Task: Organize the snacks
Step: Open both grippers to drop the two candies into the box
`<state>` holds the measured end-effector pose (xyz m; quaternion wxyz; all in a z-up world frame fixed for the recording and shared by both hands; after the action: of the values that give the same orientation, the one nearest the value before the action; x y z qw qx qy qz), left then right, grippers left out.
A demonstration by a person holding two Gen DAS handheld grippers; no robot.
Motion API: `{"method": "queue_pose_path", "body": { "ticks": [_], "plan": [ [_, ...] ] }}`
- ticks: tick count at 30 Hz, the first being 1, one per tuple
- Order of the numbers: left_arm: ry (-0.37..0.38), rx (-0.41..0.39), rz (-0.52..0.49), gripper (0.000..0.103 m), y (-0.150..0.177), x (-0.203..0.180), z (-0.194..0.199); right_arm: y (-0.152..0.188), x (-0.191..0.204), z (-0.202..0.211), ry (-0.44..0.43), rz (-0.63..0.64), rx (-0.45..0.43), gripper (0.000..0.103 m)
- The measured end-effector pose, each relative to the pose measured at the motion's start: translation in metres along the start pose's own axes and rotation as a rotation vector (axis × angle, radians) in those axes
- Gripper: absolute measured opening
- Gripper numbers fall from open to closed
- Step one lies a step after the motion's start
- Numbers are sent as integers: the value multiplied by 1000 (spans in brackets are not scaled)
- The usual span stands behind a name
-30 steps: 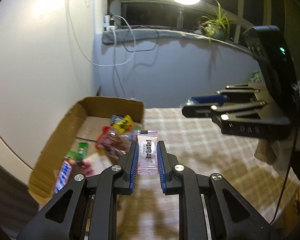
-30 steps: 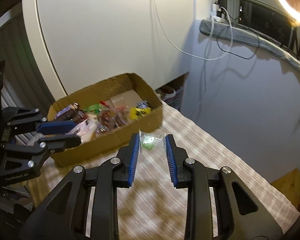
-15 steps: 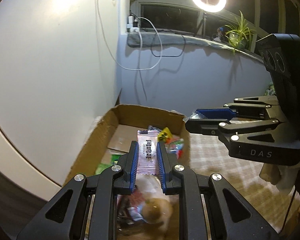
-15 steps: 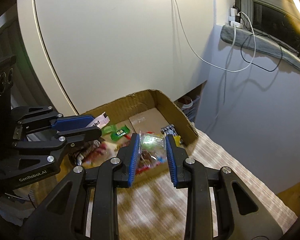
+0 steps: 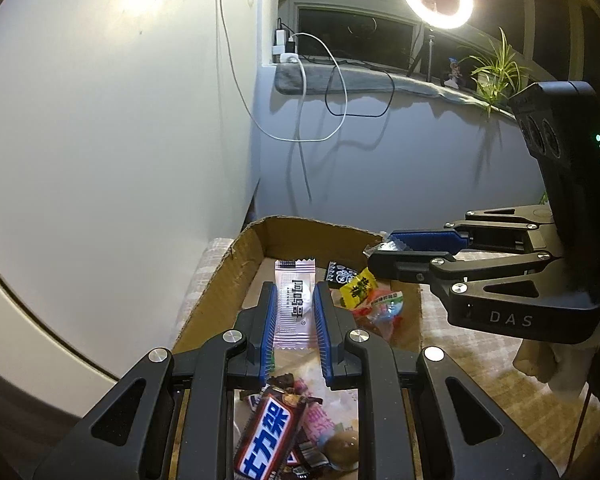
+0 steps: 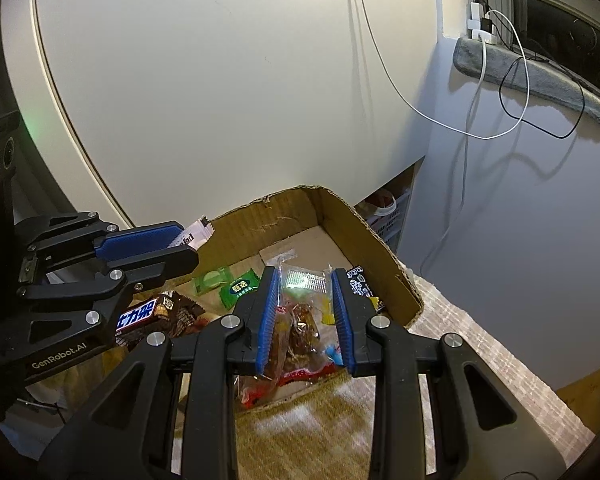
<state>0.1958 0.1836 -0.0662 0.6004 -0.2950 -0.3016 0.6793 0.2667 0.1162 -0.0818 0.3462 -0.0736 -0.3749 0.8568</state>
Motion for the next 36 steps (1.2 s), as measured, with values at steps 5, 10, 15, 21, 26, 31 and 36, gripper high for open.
{"method": "queue_pose_path", "body": {
  "ticks": [5, 10, 15, 21, 26, 31, 36],
  "plan": [
    [-1, 6, 12, 19, 1, 4, -2, 2, 0, -8, -5, 2, 16, 29],
    [-7, 5, 11, 19, 0, 5, 0, 2, 0, -11, -2, 6, 21, 29],
    [-15, 6, 2, 19, 1, 5, -1, 4, -2, -13, -4, 4, 30, 29],
    [-31, 5, 10, 26, 0, 9, -1, 1, -6, -12, 8, -5, 16, 47],
    [-38, -3, 14, 53, -1, 12, 1, 1, -5, -10, 12, 0, 12, 57],
    [-49, -16, 11, 61, -2, 13, 4, 1, -5, -6, 41, 8, 2, 76],
    [-55, -27, 11, 68, -2, 12, 10, 1, -8, 2, 58, -2, -7, 88]
  ]
}}
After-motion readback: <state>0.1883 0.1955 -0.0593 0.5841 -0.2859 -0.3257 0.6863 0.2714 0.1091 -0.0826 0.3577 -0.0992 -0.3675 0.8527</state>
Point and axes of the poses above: each gripper's, at about its wrist camera, not at the fingertips, and z roughly against the way its jaws point, x to its left, y to its underside, the point moved 6 cm from there along -z, roughly the way its jaws point
